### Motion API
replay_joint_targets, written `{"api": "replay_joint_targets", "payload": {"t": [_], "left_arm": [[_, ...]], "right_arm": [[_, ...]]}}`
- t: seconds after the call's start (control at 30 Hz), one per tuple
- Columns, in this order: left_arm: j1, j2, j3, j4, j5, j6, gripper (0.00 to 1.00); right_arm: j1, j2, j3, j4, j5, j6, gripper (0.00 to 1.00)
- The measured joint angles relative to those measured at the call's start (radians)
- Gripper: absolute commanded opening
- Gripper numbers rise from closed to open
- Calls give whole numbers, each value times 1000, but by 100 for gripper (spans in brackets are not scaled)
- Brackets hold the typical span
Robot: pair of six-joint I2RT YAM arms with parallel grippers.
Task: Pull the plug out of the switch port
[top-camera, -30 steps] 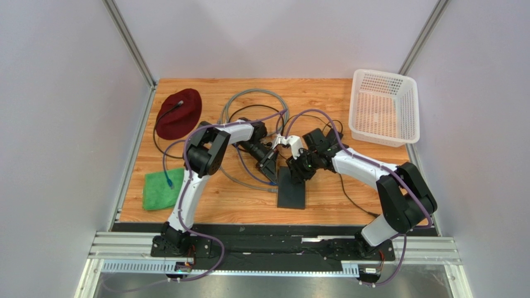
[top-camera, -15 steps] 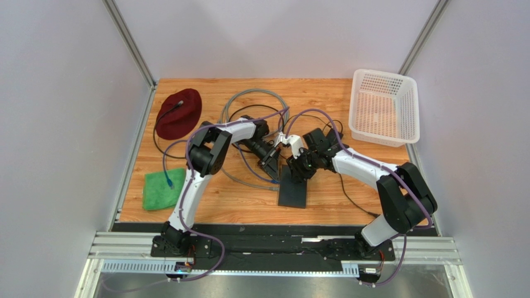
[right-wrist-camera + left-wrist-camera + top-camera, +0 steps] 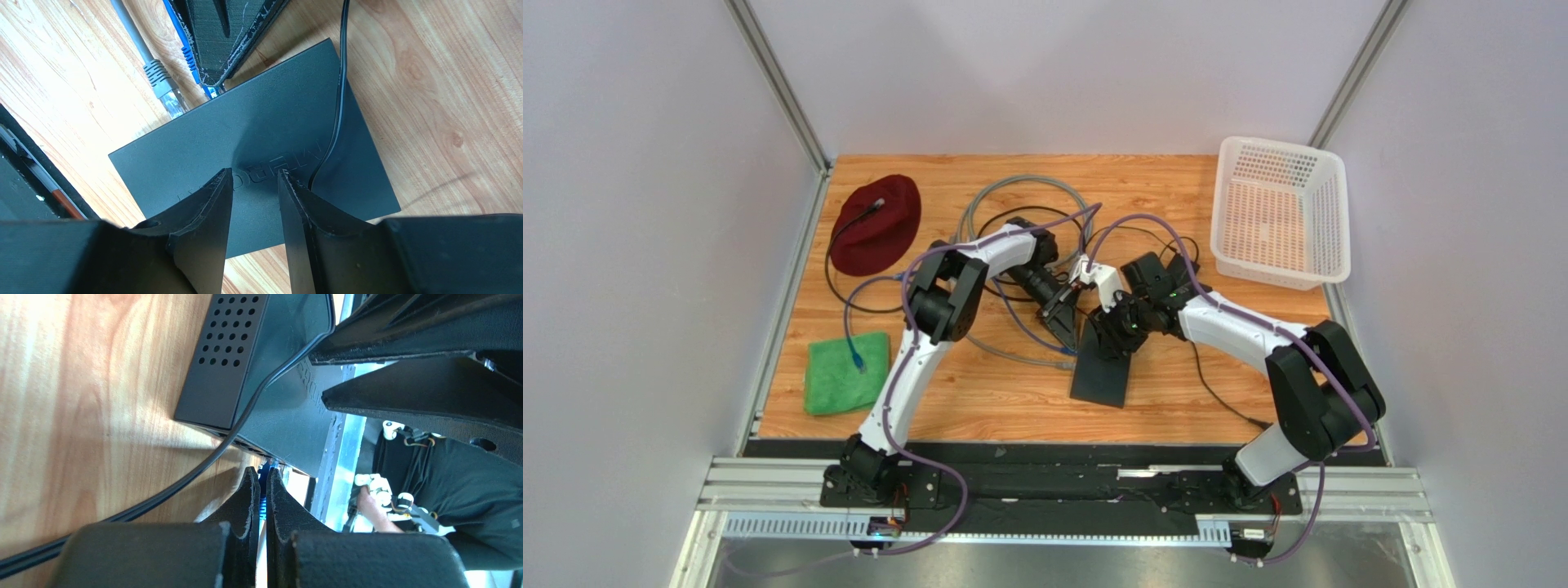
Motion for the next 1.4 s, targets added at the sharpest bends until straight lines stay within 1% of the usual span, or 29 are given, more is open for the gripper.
{"api": "replay_joint_targets", "payload": {"t": [0.1,0.27,0.4,0.53,0.57,0.63,0.67,0.73,0.77,1.03,1.2,1.4], "left_arm": [[3,-10,-33,10,11,17,0],[13,-53,-183,34,53,17,0],[20,-53,-184,45,52,-18,0],[26,-55,-180,85,45,-111,0],[28,-57,-180,105,45,-138,6],[32,-71,-193,166,47,-188,12],[34,-83,-205,198,45,-207,18],[36,-106,-233,261,39,-234,21],[37,-116,-247,290,36,-248,25],[40,-151,-300,422,29,-314,34],[37,-169,-311,469,16,-335,34],[33,-169,-311,463,17,-320,36]], "right_arm": [[-2,0,0,0,0,0,40],[-3,0,1,-1,-2,0,40],[-6,2,2,-2,-3,0,40],[-8,2,5,-5,2,0,39],[-8,2,6,-9,4,0,39],[-10,4,16,-31,5,-1,40],[-11,6,25,-53,5,-4,40],[-11,13,42,-93,4,-10,40],[-11,20,53,-111,3,-12,40],[-12,85,131,-206,-27,-42,40],[-12,107,154,-227,-41,-50,40],[-12,108,154,-227,-48,-50,41]]}}
